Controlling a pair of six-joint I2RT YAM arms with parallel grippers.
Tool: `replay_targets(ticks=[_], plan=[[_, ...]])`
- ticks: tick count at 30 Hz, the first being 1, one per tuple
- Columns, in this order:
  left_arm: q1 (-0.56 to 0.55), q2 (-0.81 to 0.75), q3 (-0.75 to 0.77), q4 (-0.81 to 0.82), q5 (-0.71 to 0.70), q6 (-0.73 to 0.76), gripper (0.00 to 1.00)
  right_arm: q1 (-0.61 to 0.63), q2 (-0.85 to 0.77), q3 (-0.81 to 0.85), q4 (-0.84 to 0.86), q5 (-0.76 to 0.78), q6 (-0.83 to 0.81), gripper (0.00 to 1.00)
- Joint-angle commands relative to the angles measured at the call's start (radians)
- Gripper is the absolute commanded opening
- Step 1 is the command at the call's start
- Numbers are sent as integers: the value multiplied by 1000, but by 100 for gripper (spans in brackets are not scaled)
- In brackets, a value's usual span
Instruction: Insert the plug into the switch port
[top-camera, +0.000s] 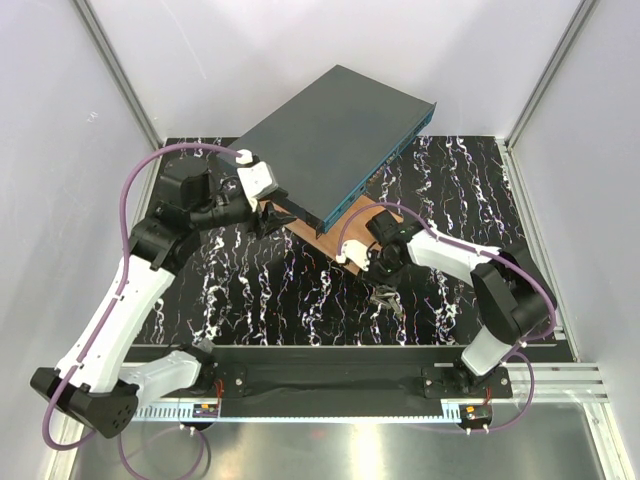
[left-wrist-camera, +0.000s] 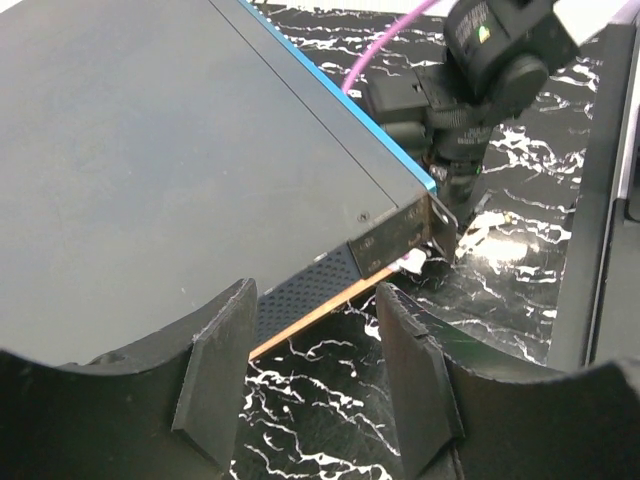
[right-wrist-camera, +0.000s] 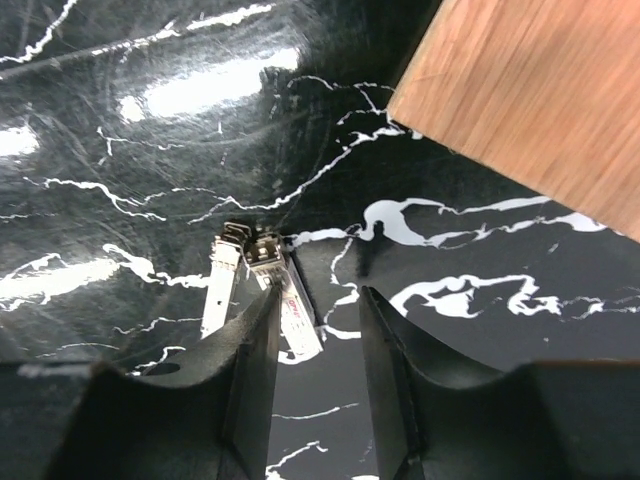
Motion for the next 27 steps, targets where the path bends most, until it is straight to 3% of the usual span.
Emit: replay_targets(ticks=[1, 27], plan=[[-1, 12, 45, 74, 33, -31, 56, 13, 8, -15, 41, 30, -43, 43], [-1, 28, 58, 77, 13, -59, 56, 22, -104, 34, -66, 19, -63, 44]])
